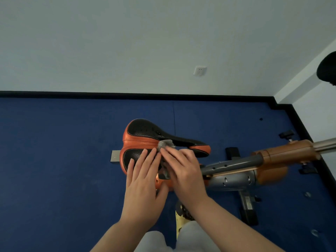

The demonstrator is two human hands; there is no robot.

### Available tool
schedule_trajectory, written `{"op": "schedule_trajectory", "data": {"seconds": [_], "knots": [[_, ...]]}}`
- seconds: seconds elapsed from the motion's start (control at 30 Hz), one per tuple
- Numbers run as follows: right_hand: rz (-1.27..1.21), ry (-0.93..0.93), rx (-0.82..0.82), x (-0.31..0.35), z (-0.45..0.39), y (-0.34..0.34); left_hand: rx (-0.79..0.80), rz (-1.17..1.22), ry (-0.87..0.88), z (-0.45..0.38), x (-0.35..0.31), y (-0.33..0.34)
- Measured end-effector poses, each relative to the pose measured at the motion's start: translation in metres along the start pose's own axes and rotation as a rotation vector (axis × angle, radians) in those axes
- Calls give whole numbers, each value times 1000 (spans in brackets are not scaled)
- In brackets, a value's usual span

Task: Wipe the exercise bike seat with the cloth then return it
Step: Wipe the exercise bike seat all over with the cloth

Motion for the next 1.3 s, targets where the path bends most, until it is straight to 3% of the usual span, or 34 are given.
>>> {"op": "schedule_trajectory", "data": {"seconds": [0.17, 0.33, 0.6, 0.7, 0.87, 1.1, 1.3], "knots": [[65, 47, -83, -65, 11, -37, -6, -34, -23, 0, -2, -3], [-28, 333, -149, -116, 17, -55, -27, -54, -68, 0, -7, 2], [-113, 186, 34, -121, 4, -55, -46, -57, -101, -11, -30, 27], [-197, 193, 31, -117, -1, -54, -42, -61, -103, -17, -38, 37], [-261, 6, 147, -81, -27, -34, -56, -68, -139, -23, -44, 43], [-394, 100, 274, -98, -19, -23, -15, -97, -134, -21, -31, 38], [-272, 112, 318, -83, -51, -5, -33, -91, -167, -22, -31, 39]]}}
Point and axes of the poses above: each hand's wrist, its own z-axis away from the middle knuckle, its own y-axis out of the palm, x = y × z, the point moved 10 cm from there along -z, towards the middle knuckle
